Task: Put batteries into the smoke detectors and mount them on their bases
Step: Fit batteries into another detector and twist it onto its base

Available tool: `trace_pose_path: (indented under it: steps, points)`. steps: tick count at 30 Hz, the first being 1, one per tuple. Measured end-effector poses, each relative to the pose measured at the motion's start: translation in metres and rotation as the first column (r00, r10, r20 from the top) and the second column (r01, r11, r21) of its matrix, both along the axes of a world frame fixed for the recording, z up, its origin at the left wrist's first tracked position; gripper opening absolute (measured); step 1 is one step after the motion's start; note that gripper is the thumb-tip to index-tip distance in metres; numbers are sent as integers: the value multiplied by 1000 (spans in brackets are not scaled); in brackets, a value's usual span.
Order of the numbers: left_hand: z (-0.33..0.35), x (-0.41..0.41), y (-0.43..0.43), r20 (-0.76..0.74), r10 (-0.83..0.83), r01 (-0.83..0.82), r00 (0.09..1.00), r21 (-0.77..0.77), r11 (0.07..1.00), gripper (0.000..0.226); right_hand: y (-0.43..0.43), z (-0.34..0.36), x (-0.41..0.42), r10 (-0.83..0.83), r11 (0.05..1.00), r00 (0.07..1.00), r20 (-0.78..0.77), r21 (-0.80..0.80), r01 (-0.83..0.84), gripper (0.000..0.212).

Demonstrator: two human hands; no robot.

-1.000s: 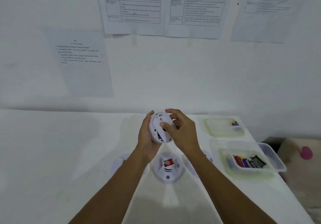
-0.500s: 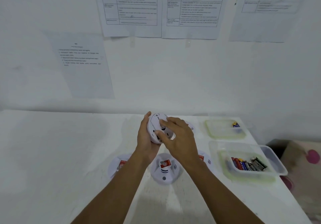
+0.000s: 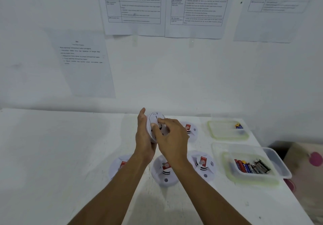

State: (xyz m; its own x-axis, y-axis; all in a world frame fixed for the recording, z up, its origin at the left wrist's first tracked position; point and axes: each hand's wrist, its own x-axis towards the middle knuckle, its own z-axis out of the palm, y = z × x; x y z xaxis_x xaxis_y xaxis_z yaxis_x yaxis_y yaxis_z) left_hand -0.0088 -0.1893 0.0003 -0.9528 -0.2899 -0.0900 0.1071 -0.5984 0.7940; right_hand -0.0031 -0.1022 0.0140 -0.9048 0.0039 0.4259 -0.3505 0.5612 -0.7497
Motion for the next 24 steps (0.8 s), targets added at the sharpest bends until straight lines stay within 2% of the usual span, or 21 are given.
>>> trace_pose_path:
  steps: [7, 15, 19, 21, 22, 24]
  points:
    - [10, -4, -7, -6, -75, 75, 997, 31, 997, 39, 4, -2, -1, 80, 992, 992, -98, 106, -70, 37]
    - [9, -7, -4, -48, 10, -18, 999, -155, 988, 32, -5, 2, 0, 13, 998, 1000, -7, -62, -13, 31]
    - [5, -8, -11, -45, -15, 5, 999, -211, 978, 36, -3, 3, -4, 69, 992, 997, 29, -106, -65, 32]
    - [7, -12, -17, -10, -15, 11, 1000, -303, 953, 44, 3, 11, -9, 112, 991, 988, 103, -89, -103, 35]
    - [7, -14, -20, 6, -25, 26, 1000, -369, 929, 51, 7, 15, -13, 150, 983, 973, 173, -131, -128, 38]
    - [13, -15, -22, -15, -72, 56, 997, -489, 871, 62, 14, 23, -18, 304, 914, 894, 330, -365, -176, 48]
